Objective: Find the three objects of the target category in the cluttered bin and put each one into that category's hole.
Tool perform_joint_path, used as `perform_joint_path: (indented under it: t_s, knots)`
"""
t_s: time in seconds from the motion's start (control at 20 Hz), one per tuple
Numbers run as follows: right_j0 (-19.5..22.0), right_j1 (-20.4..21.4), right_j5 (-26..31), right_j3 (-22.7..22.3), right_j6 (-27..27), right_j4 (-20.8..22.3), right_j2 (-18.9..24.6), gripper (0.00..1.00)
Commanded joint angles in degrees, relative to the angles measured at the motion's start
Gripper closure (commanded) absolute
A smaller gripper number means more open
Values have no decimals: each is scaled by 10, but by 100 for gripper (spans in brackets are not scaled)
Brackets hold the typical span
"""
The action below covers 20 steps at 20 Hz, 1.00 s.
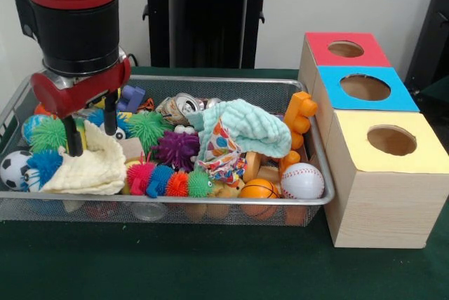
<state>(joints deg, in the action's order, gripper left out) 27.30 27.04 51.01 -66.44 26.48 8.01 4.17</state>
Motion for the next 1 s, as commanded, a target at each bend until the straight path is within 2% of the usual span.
perform_joint_path:
  t_s: [0.05, 0.3, 1.0]
  knots:
    - [12, -31, -22, 7, 38, 14, 50, 0]
    - [12, -30, 19, 0, 43, 12, 39, 0]
    - [1, -38, 58, -24, 64, 31, 2, 0]
